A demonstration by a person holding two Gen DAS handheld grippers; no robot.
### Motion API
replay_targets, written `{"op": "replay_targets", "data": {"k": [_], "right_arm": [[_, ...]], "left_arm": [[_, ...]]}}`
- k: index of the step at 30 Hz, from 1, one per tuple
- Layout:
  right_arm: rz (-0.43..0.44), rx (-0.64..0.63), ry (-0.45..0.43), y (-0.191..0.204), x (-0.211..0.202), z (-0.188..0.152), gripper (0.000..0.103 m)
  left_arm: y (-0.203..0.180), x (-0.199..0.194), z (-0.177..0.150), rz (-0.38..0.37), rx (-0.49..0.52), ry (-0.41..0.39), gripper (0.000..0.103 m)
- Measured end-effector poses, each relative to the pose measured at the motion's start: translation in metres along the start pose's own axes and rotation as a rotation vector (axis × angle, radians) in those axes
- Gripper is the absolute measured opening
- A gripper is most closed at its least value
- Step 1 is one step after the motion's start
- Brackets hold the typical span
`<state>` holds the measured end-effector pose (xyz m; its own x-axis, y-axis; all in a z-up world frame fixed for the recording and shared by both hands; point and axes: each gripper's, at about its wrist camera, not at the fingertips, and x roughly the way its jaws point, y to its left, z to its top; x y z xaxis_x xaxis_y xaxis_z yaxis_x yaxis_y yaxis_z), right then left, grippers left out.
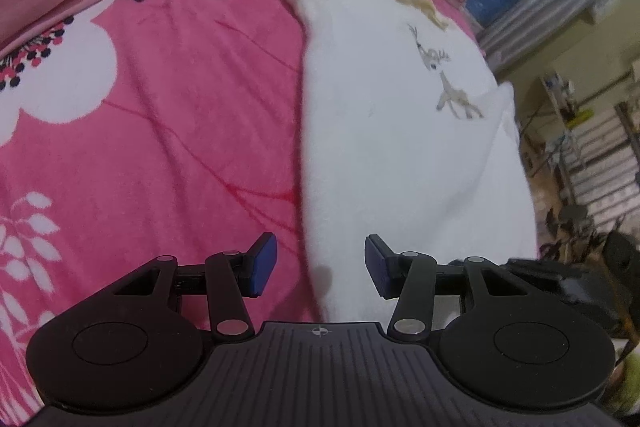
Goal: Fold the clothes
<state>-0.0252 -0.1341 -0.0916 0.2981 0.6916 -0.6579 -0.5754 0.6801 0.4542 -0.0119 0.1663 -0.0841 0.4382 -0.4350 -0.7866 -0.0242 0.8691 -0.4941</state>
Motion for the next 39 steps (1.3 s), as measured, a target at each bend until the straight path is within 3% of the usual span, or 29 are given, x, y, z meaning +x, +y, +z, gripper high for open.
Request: {"op": "replay_targets", "data": {"k": [3, 5, 7, 10, 12, 13, 15, 16, 22, 27, 28, 31, 37, 39], "right_arm": [[0.002, -0.126, 0.031, 0.021, 0.002, -0.005, 0.007], [-0.023, -0.294, 0.076, 0.048, 0.013, -0.013, 0.033], [-0.046, -0.503, 0.099, 0.079, 0.023, -0.026, 0.048], [-0.098, -0.795, 0.1, 0.115, 0.037, -0.053, 0.048], [-0.162, -0.923, 0.116, 0.124, 0.051, -0.068, 0.044], [-0.171, -0.911, 0.122, 0.121, 0.054, -0.068, 0.035], [-0.177, -0.858, 0.134, 0.113, 0.057, -0.064, 0.017], [-0.155, -0.739, 0.129, 0.1, 0.052, -0.052, 0.012], [0.017, 0.051, 0.007, -0.016, 0.007, 0.001, 0.012], [0.126, 0.42, -0.033, -0.079, -0.002, -0.006, 0.012], [0.155, 0.472, -0.038, -0.085, -0.002, -0.01, 0.012], [0.225, 0.463, -0.055, -0.081, -0.007, -0.01, 0.012], [0.271, 0.424, 0.043, -0.058, 0.01, -0.006, 0.016], [0.263, 0.456, 0.061, -0.061, 0.015, -0.008, 0.022]], "left_arm": [[-0.002, 0.003, -0.003, 0.011, 0.016, 0.011, 0.048], [-0.002, 0.007, -0.007, 0.02, -0.002, 0.016, 0.048], [0.0, 0.008, -0.008, 0.027, -0.032, 0.015, 0.048], [0.002, 0.011, -0.01, 0.037, -0.077, 0.012, 0.048], [0.002, 0.01, -0.011, 0.04, -0.091, 0.002, 0.048], [0.002, 0.008, -0.011, 0.04, -0.092, -0.006, 0.047], [0.002, 0.006, -0.011, 0.041, -0.093, -0.022, 0.047], [0.001, 0.004, -0.011, 0.041, -0.094, -0.03, 0.048], [-0.004, 0.002, -0.013, 0.027, -0.045, -0.054, 0.048], [-0.026, 0.004, -0.023, 0.027, 0.119, -0.043, 0.048], [-0.031, 0.004, -0.026, 0.033, 0.163, -0.043, 0.048], [-0.044, 0.005, -0.032, 0.073, 0.248, -0.053, 0.048], [-0.045, 0.008, -0.033, 0.101, 0.241, -0.037, 0.048], [-0.046, 0.011, -0.035, 0.091, 0.245, -0.007, 0.049]]}}
